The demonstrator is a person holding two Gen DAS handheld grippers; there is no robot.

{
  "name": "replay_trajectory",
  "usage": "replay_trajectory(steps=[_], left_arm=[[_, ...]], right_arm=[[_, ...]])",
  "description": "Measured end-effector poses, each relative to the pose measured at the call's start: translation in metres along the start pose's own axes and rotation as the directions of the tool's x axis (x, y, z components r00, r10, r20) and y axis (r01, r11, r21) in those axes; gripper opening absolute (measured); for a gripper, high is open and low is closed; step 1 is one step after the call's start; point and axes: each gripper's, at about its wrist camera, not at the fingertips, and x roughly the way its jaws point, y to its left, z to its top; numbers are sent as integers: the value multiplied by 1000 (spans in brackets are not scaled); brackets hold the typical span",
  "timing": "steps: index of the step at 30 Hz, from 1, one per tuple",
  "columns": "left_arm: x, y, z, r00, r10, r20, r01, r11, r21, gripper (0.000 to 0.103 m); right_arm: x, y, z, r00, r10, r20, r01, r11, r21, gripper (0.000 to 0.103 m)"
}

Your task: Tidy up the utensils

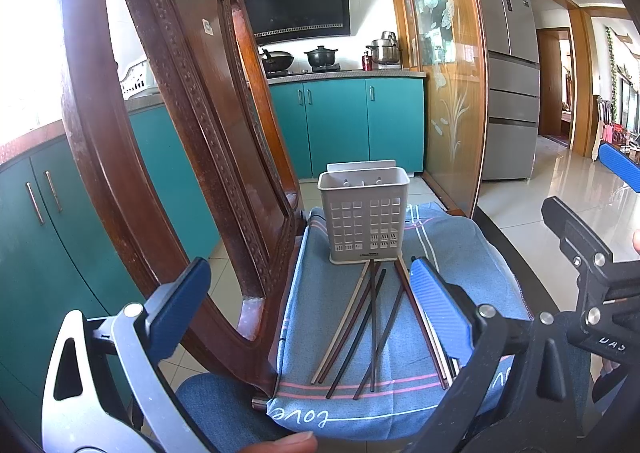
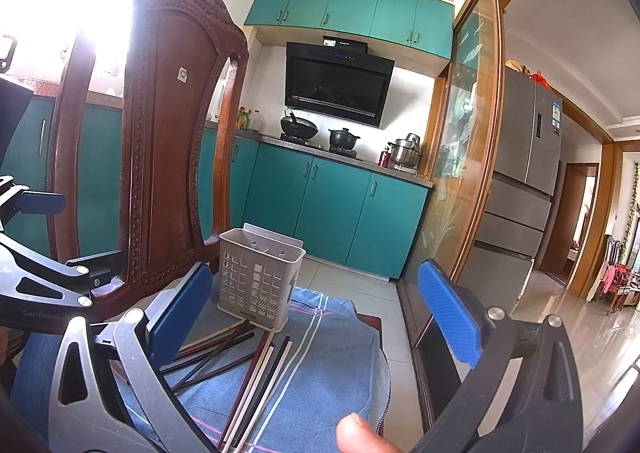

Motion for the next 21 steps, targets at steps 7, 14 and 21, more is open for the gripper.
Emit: replay_trajectory(steps=[7, 14, 21], left_arm=[[0, 0, 0, 1000, 0, -2, 0, 1000, 1, 99], [1, 0, -2, 1000, 1, -7, -1, 1000, 3, 99], [3, -4, -4, 1000, 1, -7, -1, 1000, 7, 99]], right_arm=[[0, 0, 0, 1000, 2, -1, -2, 1000, 0, 100], [0, 0, -1, 1000, -1, 0, 1, 1000, 1, 101], [0, -1, -1, 1000, 1, 0, -1, 1000, 3, 100]])
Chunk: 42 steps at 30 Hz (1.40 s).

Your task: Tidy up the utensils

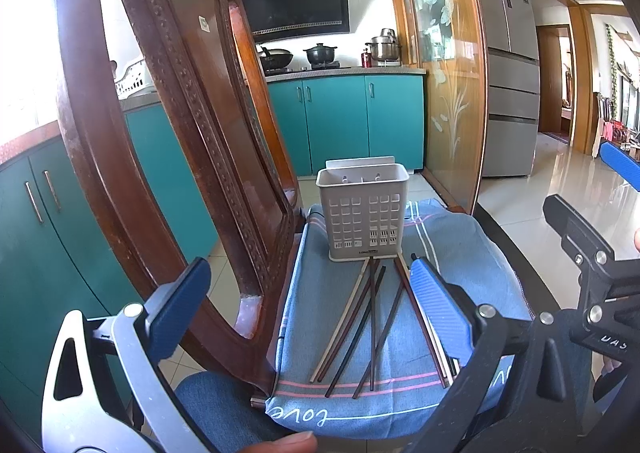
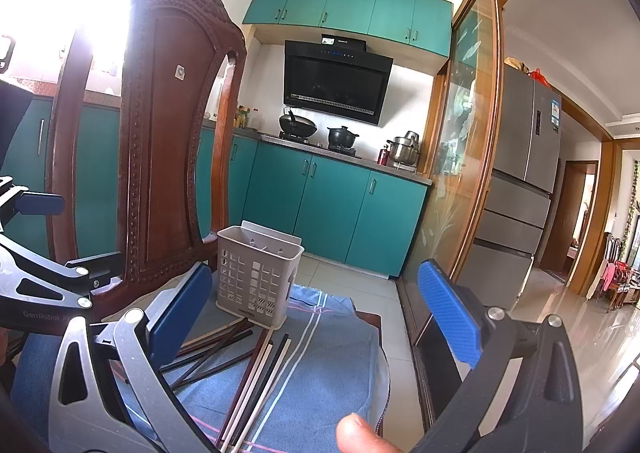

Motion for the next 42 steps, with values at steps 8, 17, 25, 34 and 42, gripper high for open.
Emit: replay_trajectory(steps=[8, 17, 25, 34, 42], left_arm=[[10, -2, -2, 999, 6, -51, -6, 1000, 7, 99], [36, -10, -14, 985, 2, -170, 2, 1000, 24, 99], [54, -14, -20, 975, -33, -220, 37, 999, 13, 99], [91, -29, -30, 956, -87, -279, 101, 994, 35, 90], [130, -24, -36, 937, -110, -331, 120, 993, 9, 70]], right_arm=[[18, -4, -7, 994, -30, -108, 30, 1000, -2, 100], [63, -14, -46, 939, 0, -343, 25, 997, 69, 100], [109, 4, -87, 858, 174, -483, -95, 978, 183, 72], [170, 26, -131, 695, 273, -665, -109, 954, 278, 48], [193, 28, -145, 642, 276, -715, -110, 957, 270, 35]])
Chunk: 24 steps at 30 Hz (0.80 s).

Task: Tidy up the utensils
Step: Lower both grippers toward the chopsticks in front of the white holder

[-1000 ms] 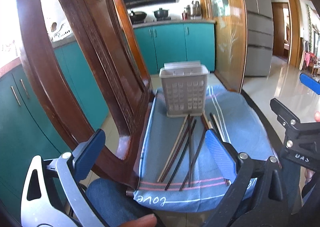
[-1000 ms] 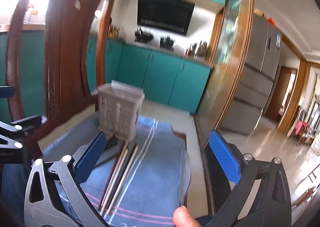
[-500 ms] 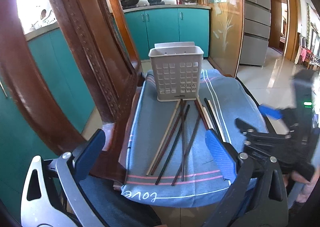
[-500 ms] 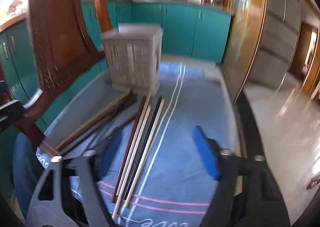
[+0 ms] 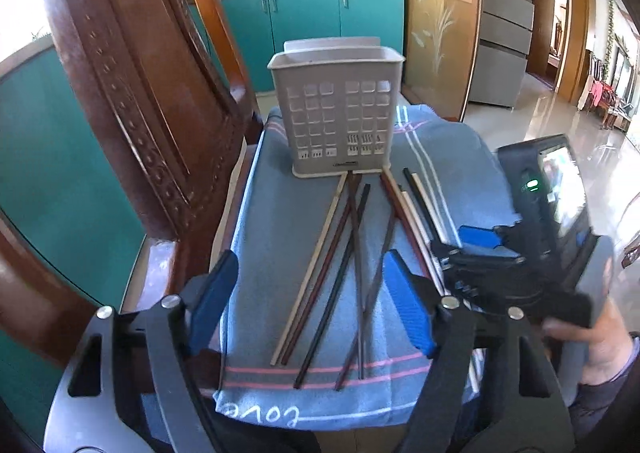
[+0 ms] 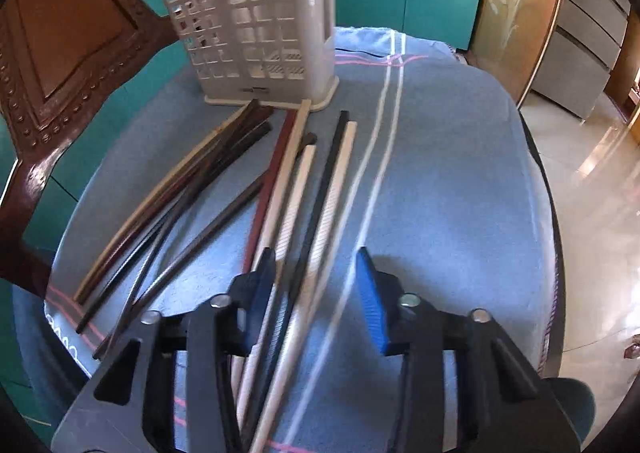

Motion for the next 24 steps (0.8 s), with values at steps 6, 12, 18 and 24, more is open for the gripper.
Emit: replay_trajectory(steps=[6, 12, 18, 24], left_arm=[[48, 11, 24, 994, -77, -76, 74, 996, -39, 48], [122, -1, 65, 980, -74, -186, 81, 996, 28, 29], [167, -9, 68, 961, -89, -260, 113, 991, 77, 23], [187, 1, 56, 951, -116, -288, 128, 992, 23, 24]], right_arm=[[-3, -29, 1, 999, -19, -35, 20, 999, 25, 34], [-18, -46, 26, 1000, -7, 1, 7, 1000, 20, 34], [2, -53, 55, 998, 12, -65, -15, 998, -59, 34], [18, -65, 44, 987, 154, -55, -153, 988, 13, 34]])
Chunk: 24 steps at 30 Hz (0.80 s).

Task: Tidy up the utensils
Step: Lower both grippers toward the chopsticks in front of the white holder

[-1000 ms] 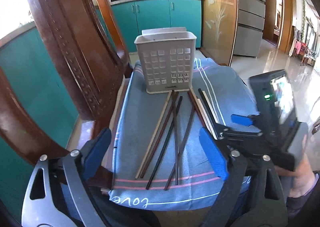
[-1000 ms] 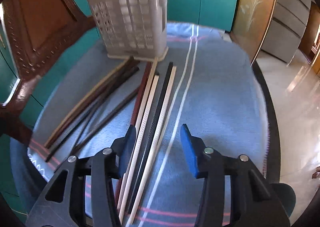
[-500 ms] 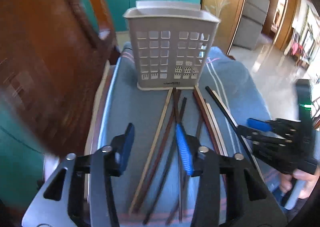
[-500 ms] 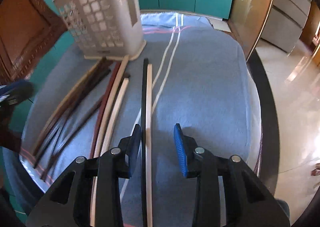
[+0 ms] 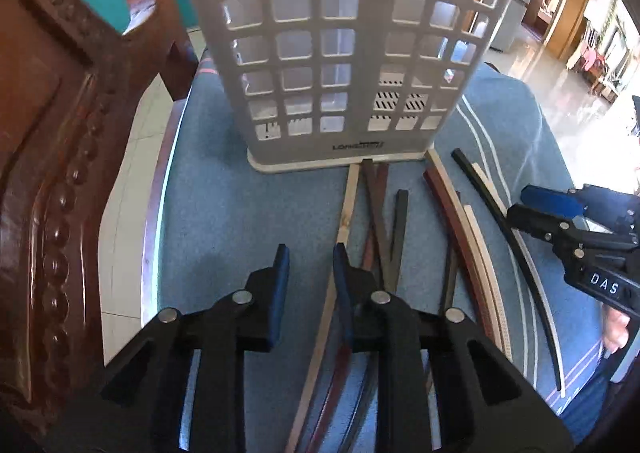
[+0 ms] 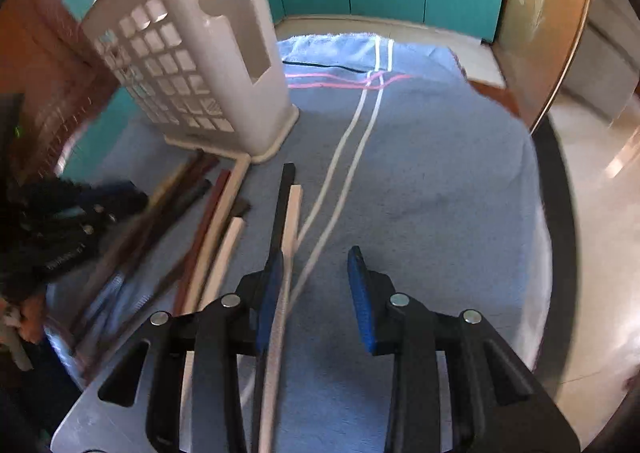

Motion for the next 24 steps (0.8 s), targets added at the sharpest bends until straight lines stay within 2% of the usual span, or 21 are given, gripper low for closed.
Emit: replay_trajectory(steps=[2, 5, 8, 9, 13, 16, 18, 21, 24], left_arm=[[1, 1, -2, 1000, 3, 0, -3, 1000, -3, 24], [-1, -1, -6, 1000, 26, 1, -26, 1000, 2, 24], [-4, -8, -10, 999, 52, -1, -52, 999, 1, 23], [-11, -8, -20, 998, 61, -14, -61, 998, -1, 23], [-16, -3, -32, 998, 55, -23, -55, 998, -9, 24], [-16, -5, -32, 999, 44, -22, -44, 999, -8, 24], [-15, -5, -30, 999, 37, -12, -37, 999, -12, 24], [-27, -8, -20, 1000, -3, 13, 3, 1000, -28, 24], [-30, -16, -19, 1000, -8, 18, 8, 1000, -1, 24]], right_arm=[[8, -4, 10, 1000, 15, -8, -15, 1000, 13, 34], [14, 8, 14, 997, -82, -12, 81, 996, -46, 34], [15, 9, 14, 992, -120, -33, 119, 992, -46, 34], [15, 6, 13, 991, -125, -41, 124, 991, -43, 34], [13, 0, 19, 977, -212, -23, 209, 975, -76, 34], [13, 0, 16, 981, -190, -29, 187, 979, -84, 34], [15, 9, 13, 979, -203, -28, 200, 975, -102, 34], [18, 17, 12, 978, -206, -20, 202, 972, -117, 34], [19, 22, 12, 979, -203, -16, 200, 973, -115, 34]])
